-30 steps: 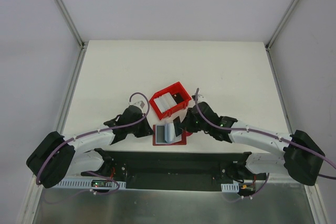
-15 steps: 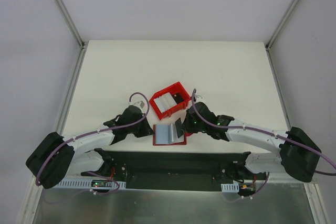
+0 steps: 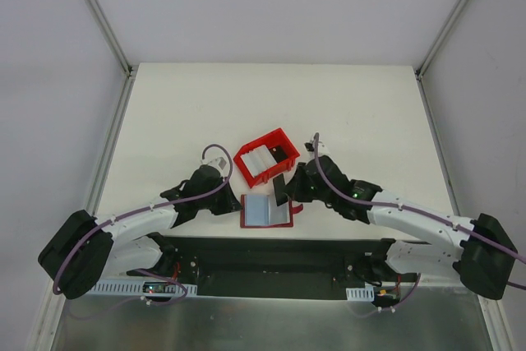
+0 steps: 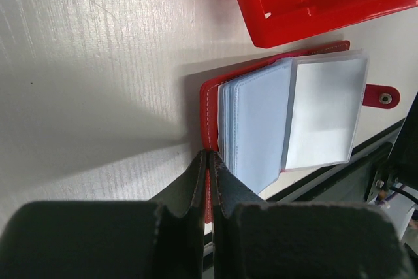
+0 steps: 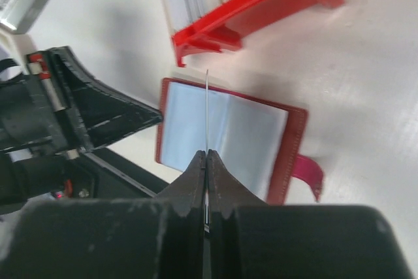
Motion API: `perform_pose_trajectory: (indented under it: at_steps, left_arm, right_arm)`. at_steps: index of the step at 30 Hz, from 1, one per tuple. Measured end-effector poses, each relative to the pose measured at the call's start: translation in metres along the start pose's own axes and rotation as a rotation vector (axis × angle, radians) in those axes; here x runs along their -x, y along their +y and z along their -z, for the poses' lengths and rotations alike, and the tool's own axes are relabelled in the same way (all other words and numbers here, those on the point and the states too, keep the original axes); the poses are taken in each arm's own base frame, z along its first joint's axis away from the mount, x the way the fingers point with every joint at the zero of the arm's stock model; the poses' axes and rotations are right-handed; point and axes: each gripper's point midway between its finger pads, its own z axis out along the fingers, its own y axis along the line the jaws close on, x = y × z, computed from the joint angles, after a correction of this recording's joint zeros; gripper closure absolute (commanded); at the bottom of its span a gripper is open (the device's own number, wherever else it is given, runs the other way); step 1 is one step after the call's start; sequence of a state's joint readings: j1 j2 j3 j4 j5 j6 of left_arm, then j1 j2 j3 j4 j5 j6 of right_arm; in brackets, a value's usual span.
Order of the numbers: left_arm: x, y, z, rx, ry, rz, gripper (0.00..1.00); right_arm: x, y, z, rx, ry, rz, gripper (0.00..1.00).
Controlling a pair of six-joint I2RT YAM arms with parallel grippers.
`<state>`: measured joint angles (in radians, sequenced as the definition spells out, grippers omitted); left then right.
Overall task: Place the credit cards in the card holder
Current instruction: Turn over the card slot in the card holder, then insert the credit card into the card holder.
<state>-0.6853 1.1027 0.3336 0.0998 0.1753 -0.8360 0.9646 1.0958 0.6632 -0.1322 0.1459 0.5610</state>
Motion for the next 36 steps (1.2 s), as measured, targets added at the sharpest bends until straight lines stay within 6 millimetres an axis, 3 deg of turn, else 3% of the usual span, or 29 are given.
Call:
perform_pose_trajectory:
  at_steps: [6, 14, 21, 36]
  left_arm:
    - [-0.001, 0.001, 0.000, 0.005, 0.002, 0.030, 1.00]
    - [-0.007, 0.012, -0.003, 0.022, -0.013, 0.102, 1.00]
    - [-0.006, 0.010, -0.006, -0.010, -0.042, 0.152, 1.00]
    - [-0.004, 0.009, -0.008, -0.018, -0.051, 0.163, 1.00]
  right_arm:
    - [-0.014, 0.020, -0.023, 0.099, 0.041, -0.053, 1.00]
    - [-0.070, -0.011, -0.044, 0.092, 0.146, -0.126, 1.00]
    - [-0.066, 0.001, -0.052, 0.160, 0.114, -0.163, 1.00]
    - [-0.075, -0.006, -0.064, 0.165, 0.123, -0.205, 1.00]
